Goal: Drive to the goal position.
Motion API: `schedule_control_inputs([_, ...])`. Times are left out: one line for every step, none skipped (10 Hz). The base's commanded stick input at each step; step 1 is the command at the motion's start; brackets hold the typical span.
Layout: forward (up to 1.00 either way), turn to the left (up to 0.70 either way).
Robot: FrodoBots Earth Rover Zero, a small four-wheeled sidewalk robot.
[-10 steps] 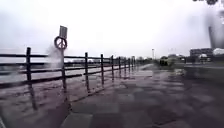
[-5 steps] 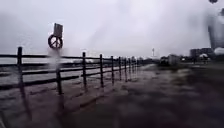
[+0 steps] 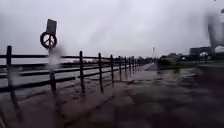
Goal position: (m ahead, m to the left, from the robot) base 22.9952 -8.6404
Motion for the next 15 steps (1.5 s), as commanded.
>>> schedule_control_inputs([1.00,0.01])
schedule_control_inputs([1.00,0.01])
schedule_control_inputs([1.00,0.01])
schedule_control_inputs([1.00,0.01])
schedule_control_inputs([1.00,0.01])
schedule_control_inputs([1.00,0.01])
schedule_control_inputs([1.00,0.01])
schedule_control_inputs([1.00,0.01])
schedule_control_inputs([1.00,0.01])
schedule_control_inputs([1.00,0.01])
schedule_control_inputs([1.00,0.01])
schedule_control_inputs([1.00,0.01])
schedule_control_inputs([1.00,-0.04])
schedule_control_inputs([1.00,-0.12])
schedule_control_inputs([1.00,-0.17])
